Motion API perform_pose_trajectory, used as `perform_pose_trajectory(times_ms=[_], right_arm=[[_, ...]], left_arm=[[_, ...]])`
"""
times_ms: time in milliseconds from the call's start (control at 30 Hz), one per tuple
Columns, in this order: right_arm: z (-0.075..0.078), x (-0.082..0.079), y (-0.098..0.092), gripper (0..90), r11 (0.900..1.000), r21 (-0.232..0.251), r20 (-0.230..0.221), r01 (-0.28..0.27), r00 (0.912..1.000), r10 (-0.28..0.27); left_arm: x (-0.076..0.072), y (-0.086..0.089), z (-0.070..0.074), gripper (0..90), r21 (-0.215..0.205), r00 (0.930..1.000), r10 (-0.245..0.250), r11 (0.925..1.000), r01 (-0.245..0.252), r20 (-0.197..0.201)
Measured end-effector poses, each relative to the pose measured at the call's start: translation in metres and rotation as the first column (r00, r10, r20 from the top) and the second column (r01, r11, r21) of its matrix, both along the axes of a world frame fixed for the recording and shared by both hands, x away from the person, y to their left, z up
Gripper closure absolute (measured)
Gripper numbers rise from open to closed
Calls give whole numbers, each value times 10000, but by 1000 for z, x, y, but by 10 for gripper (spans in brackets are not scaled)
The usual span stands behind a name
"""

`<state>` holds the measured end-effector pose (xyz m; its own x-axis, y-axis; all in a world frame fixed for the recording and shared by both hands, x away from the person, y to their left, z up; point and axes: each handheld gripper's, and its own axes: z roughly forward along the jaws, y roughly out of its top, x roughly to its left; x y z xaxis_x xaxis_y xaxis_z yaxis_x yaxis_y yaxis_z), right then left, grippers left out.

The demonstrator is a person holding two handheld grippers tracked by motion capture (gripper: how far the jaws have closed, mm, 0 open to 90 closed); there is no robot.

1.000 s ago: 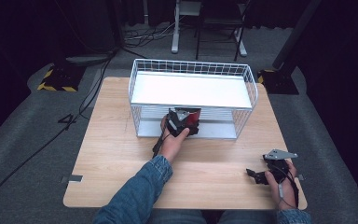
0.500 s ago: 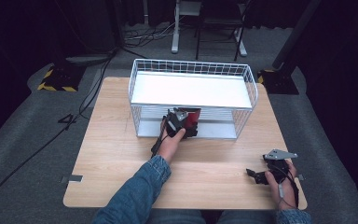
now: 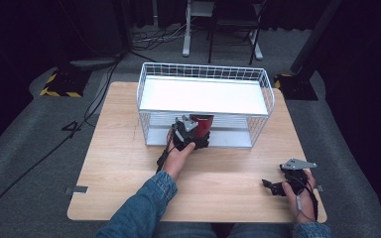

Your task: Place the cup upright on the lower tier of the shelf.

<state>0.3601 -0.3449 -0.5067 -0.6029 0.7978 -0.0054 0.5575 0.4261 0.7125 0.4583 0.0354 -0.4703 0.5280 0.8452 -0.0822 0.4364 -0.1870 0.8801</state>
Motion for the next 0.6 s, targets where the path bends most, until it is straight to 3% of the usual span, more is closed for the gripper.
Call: perform_pose_trajectory(times_ms=[133, 267, 333, 500, 600], right_arm=[[0, 0, 0, 1, 10000, -1, -1, 0, 10000, 0], [0, 0, 0, 1, 10000, 0, 1, 0, 10000, 0], [0, 0, 0, 1, 10000, 1, -2, 0, 10000, 0], [0, 0, 0, 1, 10000, 4, -8, 0, 10000, 0], [0, 0, 0, 1, 10000, 1, -4, 1, 10000, -1]], left_arm=[[-13, 7, 7, 76, -72, 9998, -8, 10000, 9, 189], [-27, 15, 14, 99, 307, 9993, 44, 9995, -55, 364], [-36, 20, 19, 118, 235, 9986, 21, 9997, -34, 533], [-56, 35, 31, 121, 220, 9955, -420, 9989, 403, 854], [-65, 45, 36, 137, 552, 9947, -597, 9970, 551, 843]])
